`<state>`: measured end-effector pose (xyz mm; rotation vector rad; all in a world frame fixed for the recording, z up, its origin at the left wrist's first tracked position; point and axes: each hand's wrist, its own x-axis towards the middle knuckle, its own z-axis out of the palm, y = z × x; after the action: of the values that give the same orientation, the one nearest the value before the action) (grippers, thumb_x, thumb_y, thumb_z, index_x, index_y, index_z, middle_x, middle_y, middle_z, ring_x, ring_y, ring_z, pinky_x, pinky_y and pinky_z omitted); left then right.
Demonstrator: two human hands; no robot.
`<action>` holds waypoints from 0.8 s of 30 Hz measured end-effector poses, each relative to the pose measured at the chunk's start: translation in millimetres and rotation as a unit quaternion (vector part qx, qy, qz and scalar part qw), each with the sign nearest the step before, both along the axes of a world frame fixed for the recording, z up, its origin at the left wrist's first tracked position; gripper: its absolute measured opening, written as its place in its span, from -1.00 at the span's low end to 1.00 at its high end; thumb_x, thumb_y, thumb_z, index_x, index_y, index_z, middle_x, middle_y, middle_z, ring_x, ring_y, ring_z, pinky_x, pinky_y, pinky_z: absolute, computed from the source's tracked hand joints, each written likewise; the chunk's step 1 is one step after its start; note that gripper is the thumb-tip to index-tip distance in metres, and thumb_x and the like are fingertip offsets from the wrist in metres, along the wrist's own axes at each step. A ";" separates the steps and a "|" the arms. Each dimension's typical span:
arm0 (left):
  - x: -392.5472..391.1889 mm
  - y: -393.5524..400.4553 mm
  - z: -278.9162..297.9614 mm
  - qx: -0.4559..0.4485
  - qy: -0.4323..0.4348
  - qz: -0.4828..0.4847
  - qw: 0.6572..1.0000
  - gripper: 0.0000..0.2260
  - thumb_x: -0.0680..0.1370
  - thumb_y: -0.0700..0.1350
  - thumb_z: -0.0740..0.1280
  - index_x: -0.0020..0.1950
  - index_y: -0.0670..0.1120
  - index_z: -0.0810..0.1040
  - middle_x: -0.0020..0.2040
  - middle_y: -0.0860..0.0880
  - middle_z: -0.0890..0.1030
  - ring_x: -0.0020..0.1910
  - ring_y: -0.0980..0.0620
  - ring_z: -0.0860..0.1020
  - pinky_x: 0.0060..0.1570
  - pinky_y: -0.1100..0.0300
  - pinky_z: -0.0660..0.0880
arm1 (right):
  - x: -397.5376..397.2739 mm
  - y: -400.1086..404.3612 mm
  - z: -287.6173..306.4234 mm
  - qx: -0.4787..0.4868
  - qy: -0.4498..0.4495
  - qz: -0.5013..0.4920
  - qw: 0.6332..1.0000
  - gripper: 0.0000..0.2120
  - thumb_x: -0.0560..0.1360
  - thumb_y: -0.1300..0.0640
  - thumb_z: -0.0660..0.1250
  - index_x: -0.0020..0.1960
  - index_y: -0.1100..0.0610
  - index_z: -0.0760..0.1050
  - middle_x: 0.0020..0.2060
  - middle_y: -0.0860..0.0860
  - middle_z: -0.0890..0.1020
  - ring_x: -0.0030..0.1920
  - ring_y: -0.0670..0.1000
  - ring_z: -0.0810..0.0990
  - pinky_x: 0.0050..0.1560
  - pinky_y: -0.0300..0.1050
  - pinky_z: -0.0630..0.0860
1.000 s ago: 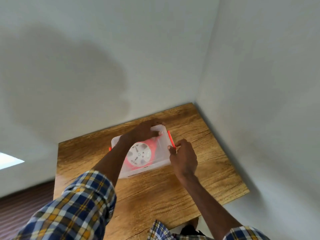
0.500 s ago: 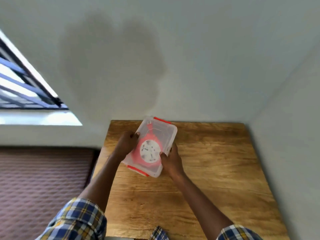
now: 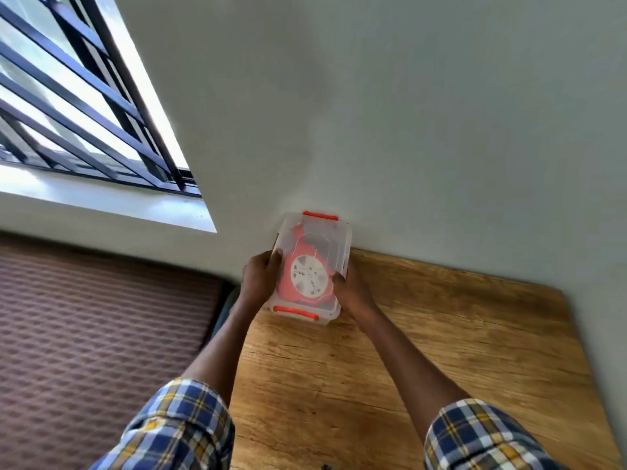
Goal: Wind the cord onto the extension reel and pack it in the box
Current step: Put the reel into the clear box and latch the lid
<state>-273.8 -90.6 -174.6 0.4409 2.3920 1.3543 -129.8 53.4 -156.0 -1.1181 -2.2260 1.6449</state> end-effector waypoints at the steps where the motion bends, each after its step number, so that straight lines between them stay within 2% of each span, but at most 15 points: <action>1: -2.3 0.1 -2.9 0.000 0.004 -0.002 1.000 -0.55 0.75 0.02 0.23 -0.32 -0.10 0.41 -0.40 -0.02 0.46 -0.38 0.00 0.38 -0.32 0.06 0.28 | -2.3 -0.4 -0.4 0.005 -0.003 0.001 1.000 -0.56 0.72 0.07 0.17 0.59 -0.05 0.24 0.43 0.01 0.53 0.32 0.08 0.59 -0.11 -0.25 0.56; 3: -4.8 0.0 -8.1 0.001 0.012 -0.007 1.000 -0.56 0.75 0.02 0.22 -0.32 -0.08 0.40 -0.42 0.02 0.46 -0.41 0.02 0.38 -0.35 0.07 0.28 | -4.1 -2.6 -2.6 0.014 -0.015 -0.005 1.000 -0.55 0.72 0.06 0.16 0.60 -0.05 0.23 0.43 0.01 0.53 0.32 0.09 0.59 -0.20 -0.33 0.48; 5: -5.1 0.6 -10.0 0.001 0.022 -0.006 1.000 -0.56 0.75 0.03 0.21 -0.31 -0.09 0.43 -0.44 0.05 0.47 -0.44 0.04 0.38 -0.39 0.08 0.28 | -3.9 -3.2 -4.9 0.022 -0.020 -0.009 1.000 -0.55 0.72 0.04 0.17 0.60 -0.05 0.23 0.42 0.01 0.53 0.32 0.10 0.59 -0.20 -0.32 0.49; 9: -3.6 0.1 -9.6 -0.011 0.048 -0.006 0.999 -0.56 0.75 0.04 0.19 -0.33 -0.01 0.41 -0.42 0.08 0.48 -0.42 0.03 0.43 -0.41 0.09 0.30 | -3.3 -5.2 0.9 -0.002 -0.027 -0.021 0.999 -0.54 0.72 0.02 0.17 0.61 -0.06 0.21 0.42 0.02 0.53 0.31 0.11 0.60 0.06 -0.04 0.64; 11: -1.0 -0.4 -4.9 -0.031 0.054 -0.010 0.998 -0.59 0.75 0.07 0.17 -0.28 0.01 0.46 -0.36 0.05 0.53 -0.33 -0.07 0.53 -0.37 0.09 0.31 | -1.1 -9.8 5.2 0.012 -0.042 -0.026 0.999 -0.54 0.73 -0.01 0.16 0.61 -0.07 0.21 0.42 0.03 0.55 0.27 0.11 0.62 0.05 -0.01 0.65; 13: 3.9 -0.7 5.1 -0.075 0.068 0.002 0.995 -0.66 0.74 0.09 0.18 -0.01 -0.08 0.61 -0.12 -0.08 0.65 -0.09 -0.20 0.62 -0.23 0.02 0.44 | 4.5 -14.2 9.7 0.102 -0.071 -0.006 0.992 -0.56 0.72 -0.07 0.16 0.58 -0.06 0.25 0.35 0.01 0.59 0.22 0.09 0.65 -0.05 -0.05 0.64; 15: 10.4 0.4 17.1 -0.129 0.143 0.004 0.981 -0.67 0.72 0.03 0.23 0.29 -0.19 0.56 0.17 -0.22 0.63 0.15 -0.29 0.58 0.05 -0.12 0.51 | 12.2 -13.3 14.7 0.206 -0.094 0.014 0.974 -0.62 0.70 -0.11 0.18 0.46 0.01 0.39 0.26 0.01 0.62 0.17 0.07 0.65 -0.08 -0.04 0.60; 16: 16.9 1.9 25.5 -0.142 0.189 -0.003 0.972 -0.66 0.71 0.00 0.25 0.37 -0.20 0.52 0.26 -0.24 0.59 0.23 -0.30 0.55 0.14 -0.18 0.49 | 17.4 -9.5 20.7 0.247 -0.096 0.013 0.964 -0.64 0.69 -0.12 0.18 0.37 0.05 0.45 0.20 0.03 0.62 0.14 0.08 0.64 -0.09 -0.03 0.58; 18: 32.1 7.4 43.1 -0.121 0.256 -0.037 0.958 -0.61 0.69 -0.04 0.29 0.45 -0.22 0.46 0.33 -0.25 0.56 0.31 -0.29 0.51 0.24 -0.20 0.48 | 29.5 2.6 37.2 0.329 -0.104 0.001 0.938 -0.69 0.67 -0.10 0.20 0.26 0.08 0.52 0.16 0.07 0.62 0.11 0.11 0.62 -0.08 -0.02 0.57; 21: 60.3 27.8 73.8 -0.069 0.291 -0.094 0.950 -0.53 0.68 -0.07 0.31 0.54 -0.23 0.36 0.41 -0.26 0.53 0.40 -0.27 0.47 0.39 -0.19 0.44 | 50.5 25.2 69.0 0.441 -0.151 0.021 0.884 -0.67 0.65 -0.01 0.25 0.37 0.06 0.51 0.37 0.08 0.53 0.37 0.13 0.47 0.19 0.07 0.52; 24: 94.3 58.7 113.6 -0.047 0.338 -0.124 0.932 -0.53 0.70 -0.02 0.29 0.56 -0.20 0.37 0.44 -0.23 0.52 0.47 -0.25 0.43 0.44 -0.17 0.39 | 82.1 49.5 107.4 0.497 -0.142 0.004 0.856 -0.64 0.65 0.04 0.24 0.42 0.03 0.46 0.50 0.06 0.40 0.52 0.11 0.30 0.38 0.13 0.36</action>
<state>-179.6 -31.9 -61.0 1.3131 2.7688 1.0779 -47.6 102.9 -48.7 -1.0240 -2.6572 0.1389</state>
